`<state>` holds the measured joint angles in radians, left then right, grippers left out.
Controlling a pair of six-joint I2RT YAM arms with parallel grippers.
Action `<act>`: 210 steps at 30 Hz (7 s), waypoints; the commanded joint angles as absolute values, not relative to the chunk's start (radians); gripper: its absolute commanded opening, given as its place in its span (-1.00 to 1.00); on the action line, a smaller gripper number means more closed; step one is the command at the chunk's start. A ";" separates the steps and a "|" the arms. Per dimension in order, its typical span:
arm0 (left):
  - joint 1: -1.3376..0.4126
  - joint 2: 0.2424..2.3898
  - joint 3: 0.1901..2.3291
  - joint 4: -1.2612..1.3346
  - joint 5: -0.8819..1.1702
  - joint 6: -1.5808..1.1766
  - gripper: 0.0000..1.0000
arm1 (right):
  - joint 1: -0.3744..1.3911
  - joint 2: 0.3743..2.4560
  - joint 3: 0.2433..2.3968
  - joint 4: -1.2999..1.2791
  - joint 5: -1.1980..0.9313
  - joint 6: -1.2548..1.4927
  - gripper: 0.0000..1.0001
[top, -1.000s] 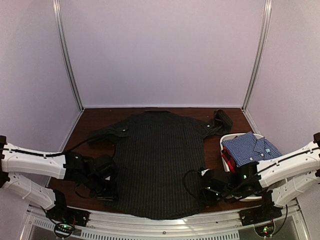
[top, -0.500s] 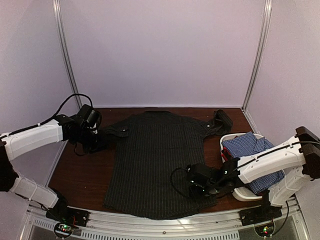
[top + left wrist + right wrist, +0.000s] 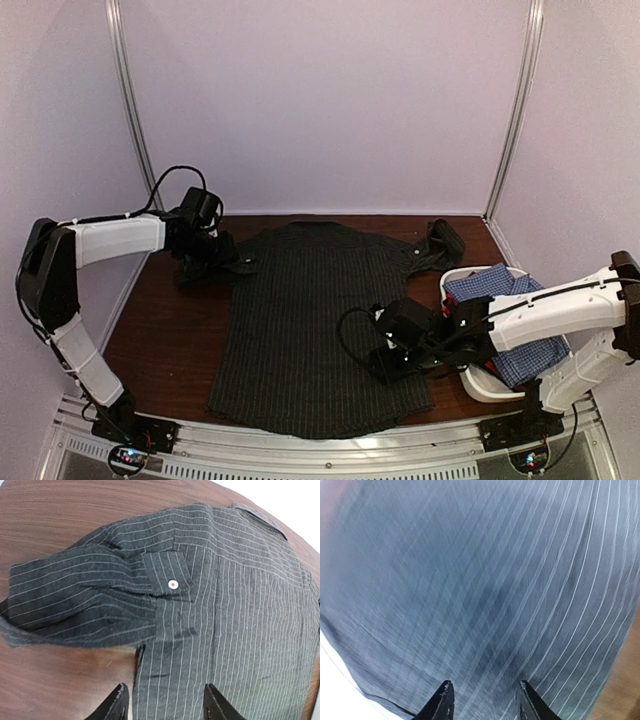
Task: Fold and stack the long sleeve shirts
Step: Pick up the sleeve from the center of the board, then pass from the left arm to the right, then pick up the shirt from the corner of the board.
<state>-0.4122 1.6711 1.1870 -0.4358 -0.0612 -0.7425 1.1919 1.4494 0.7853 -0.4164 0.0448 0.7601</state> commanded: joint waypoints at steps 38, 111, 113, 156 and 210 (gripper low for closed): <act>-0.292 1.890 1.164 -0.054 0.042 -1.213 -0.14 | 0.971 1.492 1.082 -0.278 0.053 0.592 0.00; -0.427 1.712 0.865 0.790 0.688 -1.470 -1.00 | 0.790 2.206 1.201 1.136 -0.569 1.590 1.00; -0.428 1.712 0.863 0.792 0.690 -1.470 -1.00 | 0.791 2.215 1.210 1.139 -0.575 1.604 1.00; -0.451 1.640 0.825 0.404 0.671 -1.227 -0.83 | 0.754 2.075 1.280 0.605 -0.470 1.147 -1.00; -1.094 1.227 0.600 -0.846 -0.054 -1.346 -0.30 | 0.543 1.784 1.647 -0.324 -0.054 0.315 -1.00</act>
<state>-1.0595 1.2209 0.6025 -0.8349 -0.0704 -1.2999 0.5503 1.8351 1.6077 -0.3042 -0.0738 0.3347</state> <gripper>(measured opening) 0.354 0.013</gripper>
